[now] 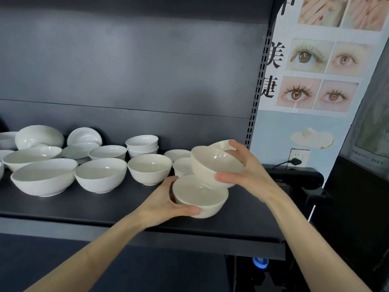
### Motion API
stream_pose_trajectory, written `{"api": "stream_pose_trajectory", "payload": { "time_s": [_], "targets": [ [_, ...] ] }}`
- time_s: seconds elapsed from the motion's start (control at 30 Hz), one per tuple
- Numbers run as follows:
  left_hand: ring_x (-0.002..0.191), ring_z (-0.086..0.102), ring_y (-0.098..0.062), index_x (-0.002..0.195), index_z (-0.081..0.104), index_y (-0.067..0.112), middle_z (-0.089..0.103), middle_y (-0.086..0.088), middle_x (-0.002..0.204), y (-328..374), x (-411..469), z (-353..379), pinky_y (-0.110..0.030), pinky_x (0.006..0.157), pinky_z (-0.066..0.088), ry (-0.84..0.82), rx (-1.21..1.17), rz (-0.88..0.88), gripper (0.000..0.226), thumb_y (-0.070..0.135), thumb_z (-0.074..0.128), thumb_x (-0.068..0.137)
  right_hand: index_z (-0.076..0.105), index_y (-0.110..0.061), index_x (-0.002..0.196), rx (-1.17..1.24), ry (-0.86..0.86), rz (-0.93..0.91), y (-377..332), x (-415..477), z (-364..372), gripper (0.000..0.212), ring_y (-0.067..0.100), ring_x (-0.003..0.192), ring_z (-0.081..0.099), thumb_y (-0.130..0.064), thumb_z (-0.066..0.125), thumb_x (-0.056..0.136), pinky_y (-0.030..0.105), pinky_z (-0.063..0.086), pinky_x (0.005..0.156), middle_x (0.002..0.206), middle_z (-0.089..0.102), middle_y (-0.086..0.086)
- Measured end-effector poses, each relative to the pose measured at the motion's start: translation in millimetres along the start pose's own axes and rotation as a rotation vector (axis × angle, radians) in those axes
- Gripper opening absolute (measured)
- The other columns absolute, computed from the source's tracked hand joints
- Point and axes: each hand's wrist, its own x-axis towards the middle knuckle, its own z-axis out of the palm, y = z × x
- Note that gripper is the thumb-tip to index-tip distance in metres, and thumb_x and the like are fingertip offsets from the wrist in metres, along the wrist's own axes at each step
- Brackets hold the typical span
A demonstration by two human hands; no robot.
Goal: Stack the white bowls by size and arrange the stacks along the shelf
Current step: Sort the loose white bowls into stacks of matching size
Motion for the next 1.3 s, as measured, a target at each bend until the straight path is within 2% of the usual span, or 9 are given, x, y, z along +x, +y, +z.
{"api": "stream_pose_trajectory", "payload": {
  "time_s": [0.13, 0.3, 0.5, 0.63, 0.73, 0.87, 1.0, 1.17, 1.3],
  "targets": [
    [0.1, 0.058, 0.013, 0.117, 0.042, 0.036, 0.059, 0.015, 0.119, 3, 9, 10, -0.006, 0.079, 0.046, -0.043, -0.026, 0.009, 0.073, 0.017, 0.088, 0.064, 0.026, -0.035, 0.145, -0.06, -0.064, 0.015, 2, -4, 9, 0.121, 0.008, 0.123, 0.049, -0.047, 0.085, 0.04, 0.032, 0.041, 0.104, 0.131, 0.05, -0.015],
    [0.107, 0.058, 0.01, 0.135, 0.039, 0.025, 0.062, 0.016, 0.121, 5, 15, 14, -0.007, 0.083, 0.046, -0.1, -0.048, 0.035, 0.084, 0.014, 0.087, 0.067, 0.025, -0.028, 0.148, -0.087, -0.112, 0.021, 7, -10, 11, 0.115, -0.009, 0.115, 0.045, -0.032, 0.084, 0.049, 0.012, 0.038, 0.088, 0.121, 0.048, -0.026],
    [0.108, 0.058, 0.008, 0.133, 0.042, 0.023, 0.061, 0.015, 0.122, 2, 16, 15, -0.008, 0.084, 0.046, -0.109, -0.075, 0.039, 0.08, 0.011, 0.085, 0.068, 0.022, -0.027, 0.149, -0.093, -0.125, 0.052, 12, -11, 12, 0.117, -0.006, 0.116, 0.047, -0.025, 0.089, 0.053, 0.02, 0.037, 0.097, 0.119, 0.05, -0.029],
    [0.111, 0.058, 0.004, 0.13, 0.043, 0.029, 0.062, 0.015, 0.122, -2, 18, 13, -0.012, 0.088, 0.048, -0.116, -0.094, 0.041, 0.086, 0.028, 0.089, 0.057, 0.021, -0.027, 0.15, -0.099, -0.124, 0.069, 16, -9, 12, 0.125, 0.001, 0.121, 0.048, -0.034, 0.087, 0.044, 0.028, 0.038, 0.106, 0.122, 0.05, -0.027],
    [0.113, 0.059, 0.001, 0.126, 0.046, 0.033, 0.063, 0.015, 0.123, -4, 19, 12, -0.018, 0.093, 0.049, -0.13, -0.107, 0.038, 0.085, 0.035, 0.086, 0.052, 0.021, -0.029, 0.149, -0.091, -0.143, 0.067, 19, -10, 12, 0.122, -0.014, 0.111, 0.047, -0.03, 0.089, 0.048, 0.011, 0.04, 0.091, 0.117, 0.05, -0.031],
    [0.115, 0.059, -0.003, 0.133, 0.044, 0.028, 0.063, 0.012, 0.124, -7, 19, 10, -0.021, 0.095, 0.049, -0.146, -0.094, 0.037, 0.089, 0.029, 0.088, 0.056, 0.031, -0.038, 0.136, -0.098, -0.136, 0.03, 24, -10, 8, 0.094, -0.031, 0.088, 0.047, -0.006, 0.085, 0.066, -0.005, 0.037, 0.071, 0.109, 0.049, -0.033],
    [0.114, 0.06, -0.003, 0.133, 0.044, 0.026, 0.064, 0.009, 0.125, -8, 20, 8, -0.019, 0.092, 0.049, -0.157, -0.094, 0.038, 0.08, 0.009, 0.086, 0.067, 0.037, -0.054, 0.109, -0.126, -0.191, 0.023, 25, -10, 4, 0.079, -0.03, 0.089, 0.048, -0.002, 0.081, 0.069, -0.004, 0.038, 0.07, 0.108, 0.049, -0.034],
    [0.114, 0.061, -0.003, 0.131, 0.046, 0.023, 0.063, 0.007, 0.125, -10, 20, 9, -0.019, 0.088, 0.051, -0.148, -0.129, 0.026, 0.077, 0.005, 0.085, 0.067, 0.032, -0.039, 0.138, -0.066, -0.188, 0.063, 31, -16, 1, 0.103, -0.005, 0.116, 0.051, -0.031, 0.089, 0.053, 0.022, 0.045, 0.098, 0.131, 0.049, -0.019],
    [0.112, 0.062, -0.004, 0.123, 0.05, 0.024, 0.066, 0.007, 0.121, -11, 18, 10, -0.018, 0.086, 0.051, -0.141, -0.145, 0.019, 0.068, 0.004, 0.084, 0.067, 0.041, -0.044, 0.115, 0.029, -0.196, 0.082, 43, -29, -7, 0.077, -0.015, 0.1, 0.059, -0.008, 0.086, 0.065, 0.011, 0.049, 0.079, 0.116, 0.057, -0.022]
  ]
}}
